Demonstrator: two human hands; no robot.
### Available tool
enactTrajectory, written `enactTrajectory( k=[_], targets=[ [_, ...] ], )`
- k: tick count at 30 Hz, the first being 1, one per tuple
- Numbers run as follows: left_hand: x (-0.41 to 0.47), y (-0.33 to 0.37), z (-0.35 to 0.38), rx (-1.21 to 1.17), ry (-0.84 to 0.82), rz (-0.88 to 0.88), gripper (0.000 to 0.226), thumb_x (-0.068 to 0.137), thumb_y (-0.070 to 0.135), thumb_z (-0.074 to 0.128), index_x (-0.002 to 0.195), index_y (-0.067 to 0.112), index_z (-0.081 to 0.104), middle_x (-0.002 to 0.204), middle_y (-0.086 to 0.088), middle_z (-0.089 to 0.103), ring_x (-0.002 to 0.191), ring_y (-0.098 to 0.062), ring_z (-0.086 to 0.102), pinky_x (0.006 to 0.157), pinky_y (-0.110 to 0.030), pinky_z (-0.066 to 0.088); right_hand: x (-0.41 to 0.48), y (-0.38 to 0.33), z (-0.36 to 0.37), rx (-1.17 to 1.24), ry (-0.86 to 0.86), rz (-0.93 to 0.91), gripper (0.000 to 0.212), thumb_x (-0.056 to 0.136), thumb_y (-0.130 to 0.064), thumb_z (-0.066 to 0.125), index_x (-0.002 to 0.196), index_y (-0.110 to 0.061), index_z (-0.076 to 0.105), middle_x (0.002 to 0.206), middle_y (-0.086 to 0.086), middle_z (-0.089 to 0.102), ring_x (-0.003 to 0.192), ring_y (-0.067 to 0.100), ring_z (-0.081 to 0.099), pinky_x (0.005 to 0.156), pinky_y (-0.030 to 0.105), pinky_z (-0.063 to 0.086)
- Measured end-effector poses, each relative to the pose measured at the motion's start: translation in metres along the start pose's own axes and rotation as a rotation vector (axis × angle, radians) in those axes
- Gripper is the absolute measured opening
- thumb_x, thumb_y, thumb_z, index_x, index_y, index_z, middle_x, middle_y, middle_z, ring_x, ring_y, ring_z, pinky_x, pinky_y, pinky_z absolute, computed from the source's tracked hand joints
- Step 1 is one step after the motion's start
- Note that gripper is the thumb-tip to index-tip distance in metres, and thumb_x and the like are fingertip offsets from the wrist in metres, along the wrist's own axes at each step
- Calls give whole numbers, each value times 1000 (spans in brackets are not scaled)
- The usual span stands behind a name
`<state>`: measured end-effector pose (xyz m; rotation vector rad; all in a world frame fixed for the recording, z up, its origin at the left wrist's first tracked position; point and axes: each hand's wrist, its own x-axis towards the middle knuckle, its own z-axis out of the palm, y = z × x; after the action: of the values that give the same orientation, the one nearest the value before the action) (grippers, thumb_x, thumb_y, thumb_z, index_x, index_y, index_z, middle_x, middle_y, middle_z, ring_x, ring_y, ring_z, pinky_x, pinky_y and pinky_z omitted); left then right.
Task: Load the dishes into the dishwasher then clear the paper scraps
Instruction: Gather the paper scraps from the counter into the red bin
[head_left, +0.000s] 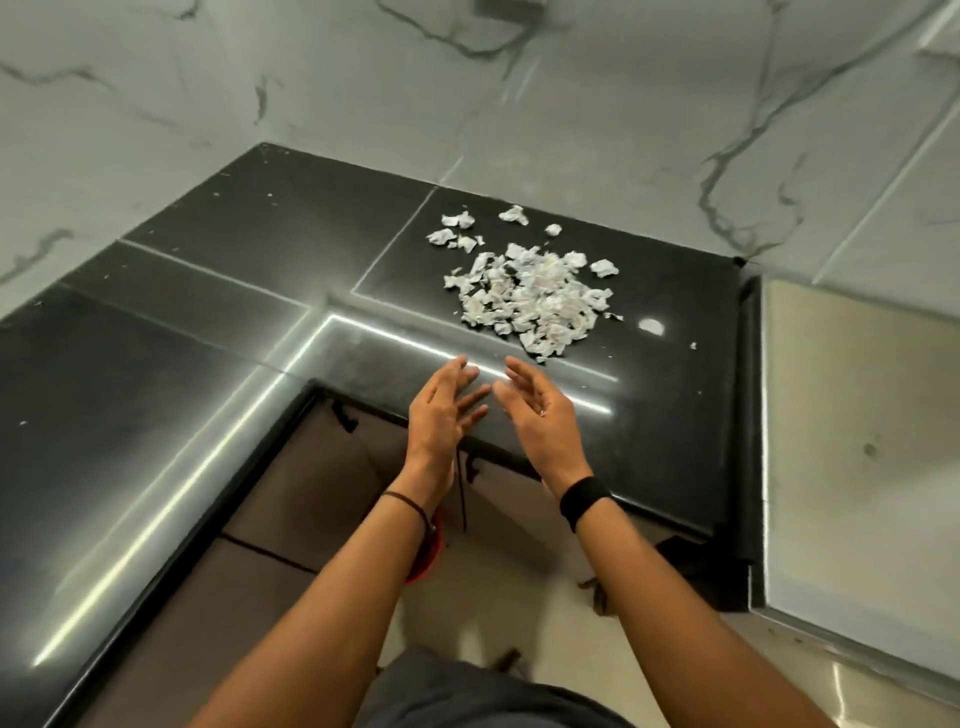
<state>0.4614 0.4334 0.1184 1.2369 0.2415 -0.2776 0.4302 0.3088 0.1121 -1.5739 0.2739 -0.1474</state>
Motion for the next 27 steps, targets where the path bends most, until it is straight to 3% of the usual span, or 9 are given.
enactTrajectory(
  k=[2,6,13,18,22,27],
  targets=[
    [4,-3,18,-21,-25,-9,39,105,38,52,134,14,62,128,-7,69,108,-19,73,90,-34,59,4,3,-16,-5,35,-7,35,97,-21,68,131,-24,60,135,-2,63,127,11,58,108,34,50],
    [17,-9,38,-122,-66,-66,44,104,45,49,134,15,61,128,-6,71,113,-22,71,102,-41,53,14,14,-38,-64,98,5,31,94,-21,71,123,-31,62,123,-8,67,119,8,62,104,33,52],
    [71,-11,46,-255,-49,-172,48,105,49,45,132,13,62,128,-9,71,116,-24,70,102,-40,51,62,29,-58,-352,201,58,28,91,-16,74,118,-17,72,101,-3,74,96,9,68,92,32,57],
    [120,-9,47,-288,-94,-259,54,104,51,45,138,11,58,127,-9,72,118,-25,69,101,-39,51,104,42,-50,-668,195,67,26,90,-26,72,115,-25,72,104,-9,70,89,7,65,90,31,55],
    [154,-7,45,-290,-145,-327,56,104,52,44,140,10,57,129,-10,71,120,-26,67,109,-42,48,128,51,-39,-896,197,54,25,92,-29,68,116,-24,70,109,-4,65,91,17,65,86,36,52],
    [187,-3,47,-282,-212,-370,54,105,50,44,139,10,57,128,-11,71,121,-27,67,107,-42,50,133,57,-35,-909,305,25,6,91,-20,68,97,-22,69,97,-5,67,88,17,64,81,42,54]
  ],
)
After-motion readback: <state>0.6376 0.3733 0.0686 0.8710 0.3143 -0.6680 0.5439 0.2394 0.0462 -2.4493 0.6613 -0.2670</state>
